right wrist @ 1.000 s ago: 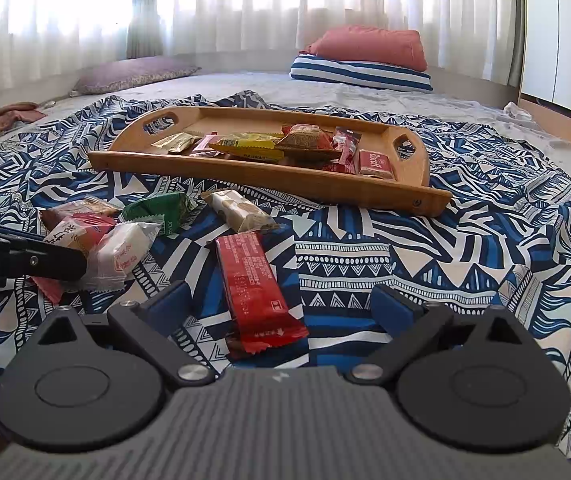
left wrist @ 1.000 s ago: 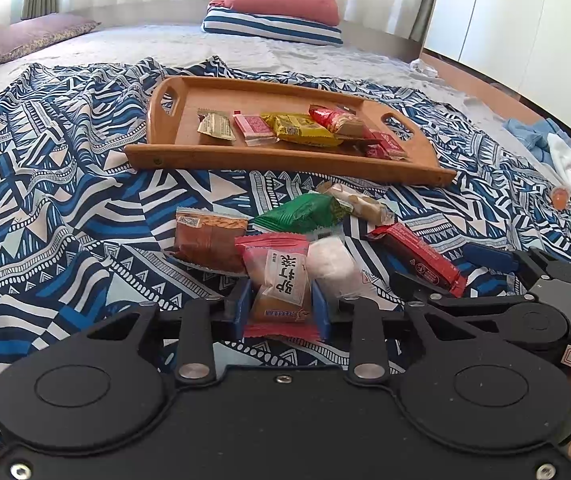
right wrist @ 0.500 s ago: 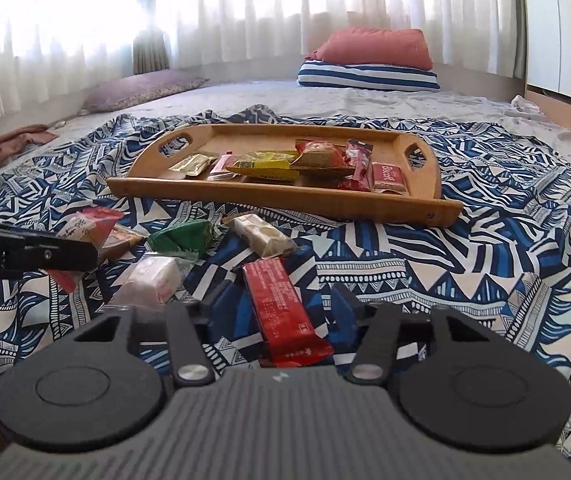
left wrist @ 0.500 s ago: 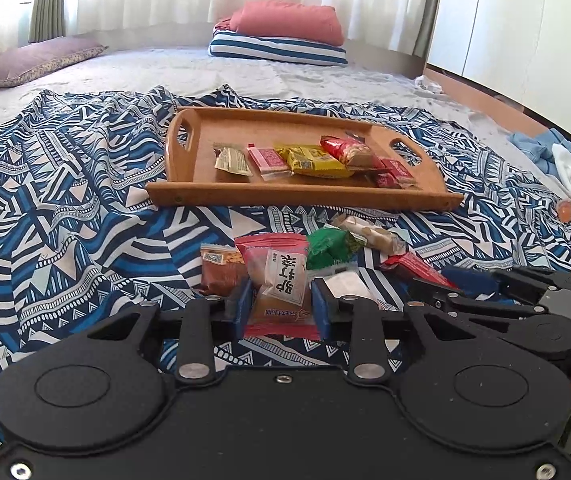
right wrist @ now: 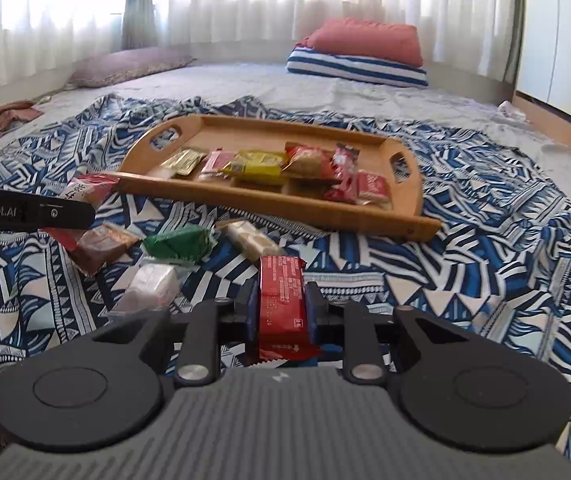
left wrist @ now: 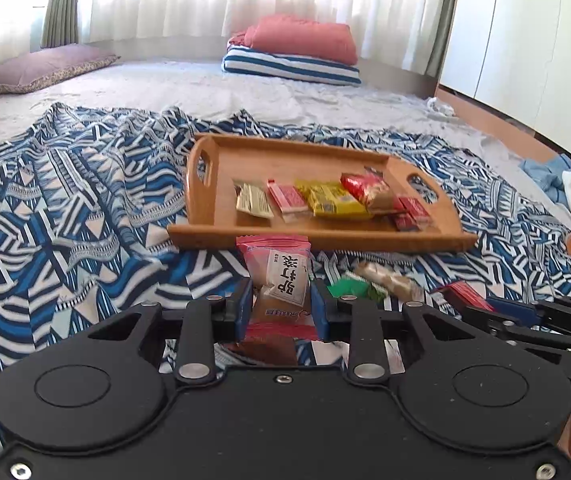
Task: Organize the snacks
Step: 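Carry the pink-and-white packet and red bar over the wooden tray with both tools, then open both tools to drop the pink-and-white packet and red bar onto the tray, then move both tools back over the remaining snack pile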
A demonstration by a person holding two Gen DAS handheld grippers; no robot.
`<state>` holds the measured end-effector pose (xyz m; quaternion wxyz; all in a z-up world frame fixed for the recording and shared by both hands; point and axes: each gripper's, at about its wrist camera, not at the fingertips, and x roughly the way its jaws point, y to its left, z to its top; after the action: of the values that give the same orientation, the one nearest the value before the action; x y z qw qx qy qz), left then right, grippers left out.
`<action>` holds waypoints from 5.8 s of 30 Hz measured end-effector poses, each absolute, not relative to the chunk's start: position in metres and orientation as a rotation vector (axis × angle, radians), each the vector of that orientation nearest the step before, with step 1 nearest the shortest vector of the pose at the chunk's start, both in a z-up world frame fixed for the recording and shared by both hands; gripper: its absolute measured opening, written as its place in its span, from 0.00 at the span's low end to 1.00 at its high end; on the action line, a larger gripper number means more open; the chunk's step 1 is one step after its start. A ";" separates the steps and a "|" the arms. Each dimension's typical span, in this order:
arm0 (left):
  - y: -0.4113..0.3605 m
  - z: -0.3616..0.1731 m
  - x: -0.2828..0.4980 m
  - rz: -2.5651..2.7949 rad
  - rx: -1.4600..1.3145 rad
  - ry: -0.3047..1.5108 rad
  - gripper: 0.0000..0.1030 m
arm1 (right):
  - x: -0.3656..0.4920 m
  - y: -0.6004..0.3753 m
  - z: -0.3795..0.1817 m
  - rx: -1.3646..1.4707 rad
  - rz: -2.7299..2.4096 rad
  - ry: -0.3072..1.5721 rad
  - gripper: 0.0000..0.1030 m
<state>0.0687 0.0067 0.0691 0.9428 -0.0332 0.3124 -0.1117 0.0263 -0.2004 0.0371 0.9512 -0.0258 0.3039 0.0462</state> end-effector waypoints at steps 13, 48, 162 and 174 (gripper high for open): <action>0.020 0.098 0.121 -0.223 -0.073 0.591 0.28 | 0.065 -0.238 0.079 0.083 0.005 0.553 0.27; 0.000 0.040 0.342 -0.150 -0.156 0.774 0.28 | 0.300 -0.293 0.026 0.262 -0.101 0.780 0.27; 0.002 0.025 0.102 -0.196 0.007 0.832 0.86 | 0.031 -0.143 0.012 -0.117 0.324 0.638 0.89; -0.003 0.020 0.109 -0.195 0.027 0.827 0.66 | 0.037 -0.140 0.004 -0.097 0.321 0.657 0.89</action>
<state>0.1092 -0.0032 0.0200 0.9109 0.0129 0.4013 -0.0948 0.0373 -0.1399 0.0039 0.9328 -0.0473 0.3209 0.1568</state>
